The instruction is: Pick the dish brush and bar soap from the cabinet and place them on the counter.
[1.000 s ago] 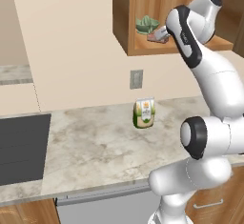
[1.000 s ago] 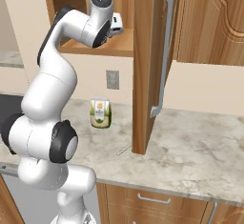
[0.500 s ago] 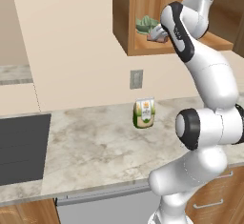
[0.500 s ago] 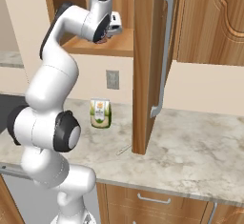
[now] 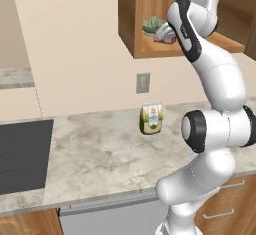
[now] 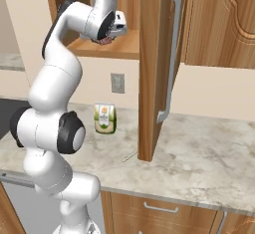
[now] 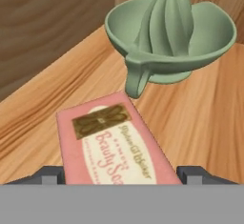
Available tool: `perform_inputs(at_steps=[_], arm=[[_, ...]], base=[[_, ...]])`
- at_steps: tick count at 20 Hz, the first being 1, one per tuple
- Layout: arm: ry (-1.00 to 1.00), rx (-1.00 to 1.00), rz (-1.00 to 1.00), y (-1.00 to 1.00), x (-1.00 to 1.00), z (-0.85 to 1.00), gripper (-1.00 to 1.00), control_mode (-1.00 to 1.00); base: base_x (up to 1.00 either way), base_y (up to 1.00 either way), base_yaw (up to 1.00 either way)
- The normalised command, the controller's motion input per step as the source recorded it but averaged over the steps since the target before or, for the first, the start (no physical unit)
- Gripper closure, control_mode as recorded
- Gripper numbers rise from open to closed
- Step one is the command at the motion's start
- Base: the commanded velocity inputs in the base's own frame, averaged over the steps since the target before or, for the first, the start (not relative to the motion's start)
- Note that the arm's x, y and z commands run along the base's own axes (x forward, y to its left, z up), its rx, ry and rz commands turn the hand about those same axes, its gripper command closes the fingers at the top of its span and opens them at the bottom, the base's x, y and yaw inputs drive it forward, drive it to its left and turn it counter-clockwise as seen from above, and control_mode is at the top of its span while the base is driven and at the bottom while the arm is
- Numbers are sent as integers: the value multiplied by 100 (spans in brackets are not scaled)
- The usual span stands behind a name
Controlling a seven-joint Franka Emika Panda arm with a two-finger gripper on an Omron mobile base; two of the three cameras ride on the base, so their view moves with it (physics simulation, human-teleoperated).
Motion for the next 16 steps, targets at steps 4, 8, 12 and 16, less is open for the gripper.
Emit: perform_inputs(at_steps=[4, 8, 12, 16], arm=[[0, 0, 0, -11, -24, 20, 100, -100], [0, 0, 0, -12, -43, 47, 100, -100], [-1, 0, 0, -1, -65, 25, 100, -100], [-4, 0, -2, 0, -89, -1, 100, -100]], base=[[0, 0, 0], [0, 0, 0], [0, 0, 0], [0, 0, 0]])
